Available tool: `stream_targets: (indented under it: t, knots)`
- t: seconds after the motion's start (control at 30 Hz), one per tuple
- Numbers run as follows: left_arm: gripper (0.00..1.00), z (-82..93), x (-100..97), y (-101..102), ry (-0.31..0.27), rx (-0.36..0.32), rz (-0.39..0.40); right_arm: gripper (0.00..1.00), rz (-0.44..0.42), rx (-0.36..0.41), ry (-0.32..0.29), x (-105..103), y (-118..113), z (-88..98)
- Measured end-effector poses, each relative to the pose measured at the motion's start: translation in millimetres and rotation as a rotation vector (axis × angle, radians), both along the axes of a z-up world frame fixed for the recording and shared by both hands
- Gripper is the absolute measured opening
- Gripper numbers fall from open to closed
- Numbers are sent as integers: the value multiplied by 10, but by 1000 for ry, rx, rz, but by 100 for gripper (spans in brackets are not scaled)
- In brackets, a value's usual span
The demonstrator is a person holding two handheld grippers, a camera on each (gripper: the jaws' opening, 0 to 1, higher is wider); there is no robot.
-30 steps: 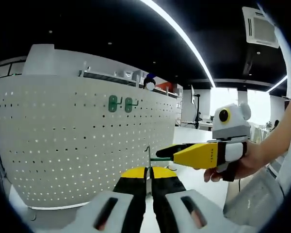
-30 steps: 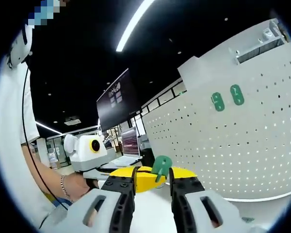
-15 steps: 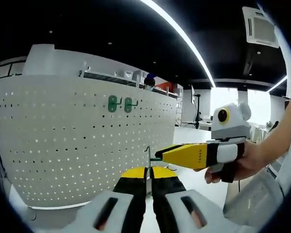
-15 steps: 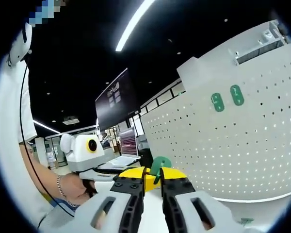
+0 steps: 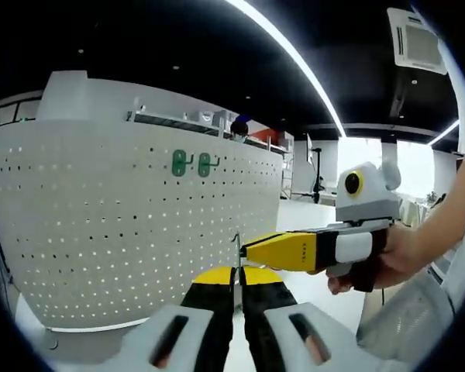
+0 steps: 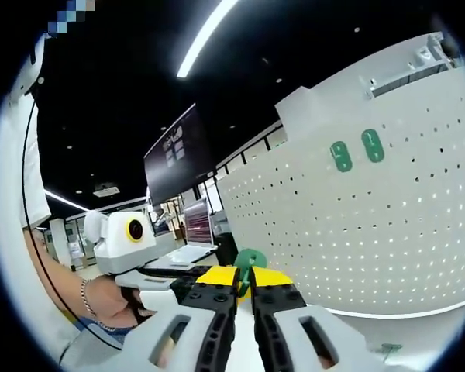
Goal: Insert the hook assembly into the mounting plate slot until the hook locks in place.
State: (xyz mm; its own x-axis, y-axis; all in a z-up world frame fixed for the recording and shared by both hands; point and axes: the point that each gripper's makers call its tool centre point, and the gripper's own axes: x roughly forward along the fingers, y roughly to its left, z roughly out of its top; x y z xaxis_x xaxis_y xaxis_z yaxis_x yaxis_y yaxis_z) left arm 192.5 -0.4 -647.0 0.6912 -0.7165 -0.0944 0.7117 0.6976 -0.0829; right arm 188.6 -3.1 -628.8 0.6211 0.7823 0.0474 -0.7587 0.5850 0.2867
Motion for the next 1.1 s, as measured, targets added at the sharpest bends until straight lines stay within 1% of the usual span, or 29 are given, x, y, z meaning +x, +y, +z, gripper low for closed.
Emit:
stream_targets:
  t: [0.03, 0.07, 0.1, 0.17, 0.2, 0.37, 0.53, 0.6, 0.97, 1.03, 1.1]
  knots:
    - [2, 3, -2, -6, 0, -2, -1, 4, -5, -4, 1, -5, 3, -2]
    - [2, 6, 2, -2, -1, -3, 4, 3, -13, -11, -13, -1, 1, 8]
    - [2, 12, 4, 0, -3, -3, 8, 3, -17, -12, -10, -2, 7, 16]
    - [1, 24, 1, 2, -5, -3, 14, 3, -28, -2, 16, 16, 0, 10]
    - [1, 23, -1, 4, -5, -3, 15, 2, -30, -1, 17, 19, 0, 9]
    - [1, 20, 3, 12, -5, -5, 23, 1, -44, 29, 65, 32, -1, -3]
    - [2, 29, 11, 25, -6, -11, 27, 0, -51, 36, 75, 36, 10, 9]
    - [2, 28, 12, 28, -6, -13, 28, 0, -52, 47, 92, 37, 13, 9]
    - [3, 12, 6, 10, 0, -13, 23, 0, -55, 54, 115, 31, -5, -9]
    - [3, 1, 8, 9, 19, -32, 20, 0, -55, 55, 118, 31, -5, -13]
    - [4, -8, 13, 8, 20, -37, 15, 0, -52, 53, 118, 30, -8, -15]
